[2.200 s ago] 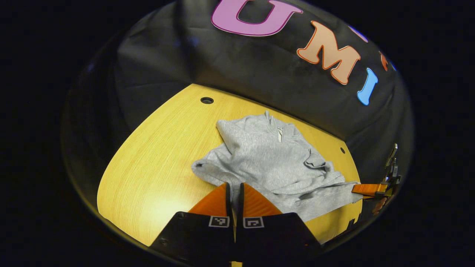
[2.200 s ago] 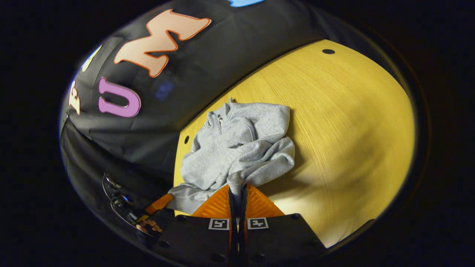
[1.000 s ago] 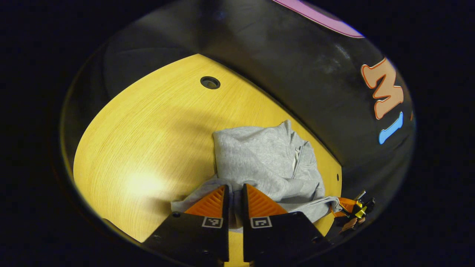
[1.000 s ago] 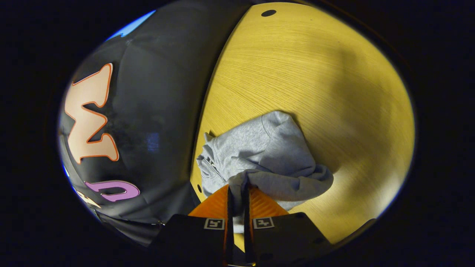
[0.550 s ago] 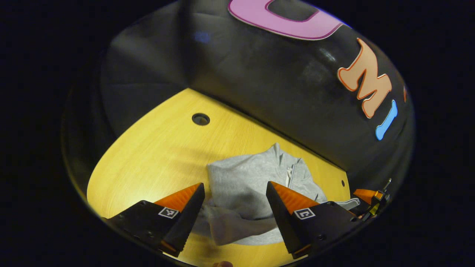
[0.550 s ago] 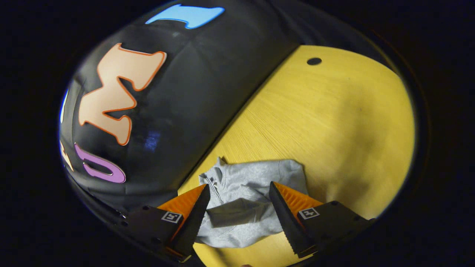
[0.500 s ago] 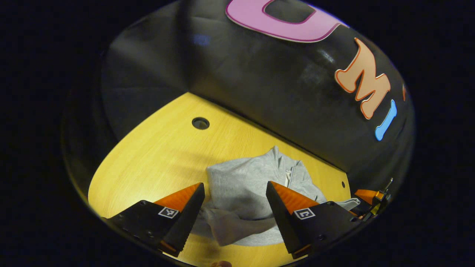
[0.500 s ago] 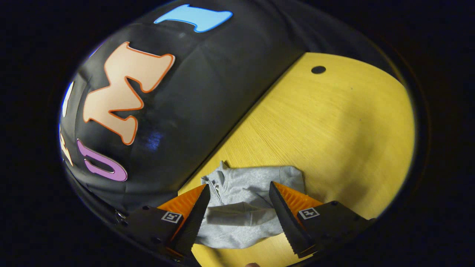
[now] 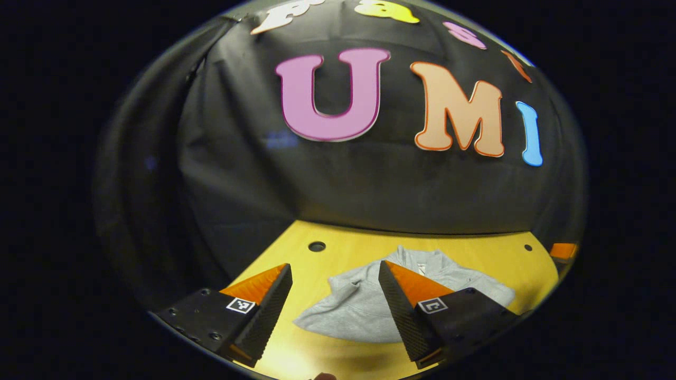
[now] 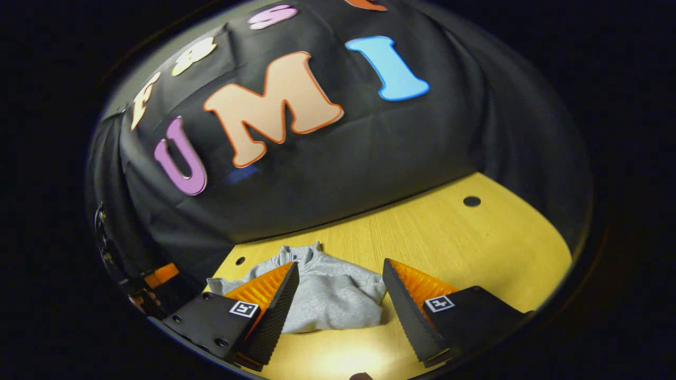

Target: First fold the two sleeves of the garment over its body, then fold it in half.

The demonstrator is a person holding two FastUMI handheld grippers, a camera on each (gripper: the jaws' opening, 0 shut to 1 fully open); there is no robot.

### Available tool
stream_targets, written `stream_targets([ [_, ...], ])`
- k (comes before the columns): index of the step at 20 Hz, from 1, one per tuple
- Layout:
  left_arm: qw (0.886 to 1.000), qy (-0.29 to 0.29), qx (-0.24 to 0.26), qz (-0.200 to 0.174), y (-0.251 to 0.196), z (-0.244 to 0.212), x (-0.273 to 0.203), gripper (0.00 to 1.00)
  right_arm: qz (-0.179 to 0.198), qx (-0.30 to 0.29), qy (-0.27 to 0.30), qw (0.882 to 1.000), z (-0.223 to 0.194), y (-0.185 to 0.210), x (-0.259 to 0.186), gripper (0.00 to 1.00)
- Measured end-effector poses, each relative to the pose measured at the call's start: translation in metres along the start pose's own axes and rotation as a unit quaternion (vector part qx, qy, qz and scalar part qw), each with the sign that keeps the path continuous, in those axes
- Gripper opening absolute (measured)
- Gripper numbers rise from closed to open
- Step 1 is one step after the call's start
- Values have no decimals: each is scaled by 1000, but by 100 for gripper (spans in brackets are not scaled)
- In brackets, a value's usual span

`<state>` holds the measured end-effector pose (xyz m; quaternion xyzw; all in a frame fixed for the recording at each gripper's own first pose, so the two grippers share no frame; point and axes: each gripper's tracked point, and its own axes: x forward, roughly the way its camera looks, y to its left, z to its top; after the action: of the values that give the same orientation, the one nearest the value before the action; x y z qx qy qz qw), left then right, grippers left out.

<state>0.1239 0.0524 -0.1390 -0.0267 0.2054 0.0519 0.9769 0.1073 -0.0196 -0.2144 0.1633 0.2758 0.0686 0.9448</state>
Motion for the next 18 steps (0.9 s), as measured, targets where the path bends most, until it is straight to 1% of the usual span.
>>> stream_targets([
  [2, 1000, -21, -3, 2, -7, 2, -30, 94, 1, -42, -23, 999, 6, 4, -27, 98],
  [5, 999, -32, 5, -2, -8, -2, -63, 95, -5, -73, -72, 995, 18, 15, -65, 98],
  [6, 999, -37, 8, -3, -7, -5, -67, 96, -11, -80, -86, 993, 21, 17, -73, 98],
  [7, 999, -41, 11, -4, -5, -7, -73, 100, -19, -90, -101, 991, 22, 19, -85, 98],
  [8, 999, -44, 15, -7, -3, -8, -78, 98, -24, -101, -116, 988, 23, 23, -98, 98],
  [10, 998, -50, 31, -14, 10, -7, -86, 98, -33, -114, -140, 983, 21, 33, -118, 98],
  [11, 998, -53, 39, -14, 16, -4, -90, 98, -37, -116, -149, 981, 18, 37, -124, 98],
  [12, 997, -58, 45, -15, 19, -1, -92, 100, -44, -118, -157, 980, 16, 41, -131, 98],
  [13, 997, -65, 49, -18, 22, 3, -94, 98, -45, -119, -165, 978, 15, 46, -135, 98],
  [14, 996, -71, 51, -20, 25, 6, -96, 98, -45, -122, -169, 977, 13, 51, -137, 98],
  [15, 996, -74, 54, -22, 28, 7, -98, 98, -44, -125, -170, 977, 8, 56, -136, 95],
  [18, 994, -84, 66, -28, 34, 12, -102, 98, -40, -129, -177, 975, 5, 67, -141, 98],
])
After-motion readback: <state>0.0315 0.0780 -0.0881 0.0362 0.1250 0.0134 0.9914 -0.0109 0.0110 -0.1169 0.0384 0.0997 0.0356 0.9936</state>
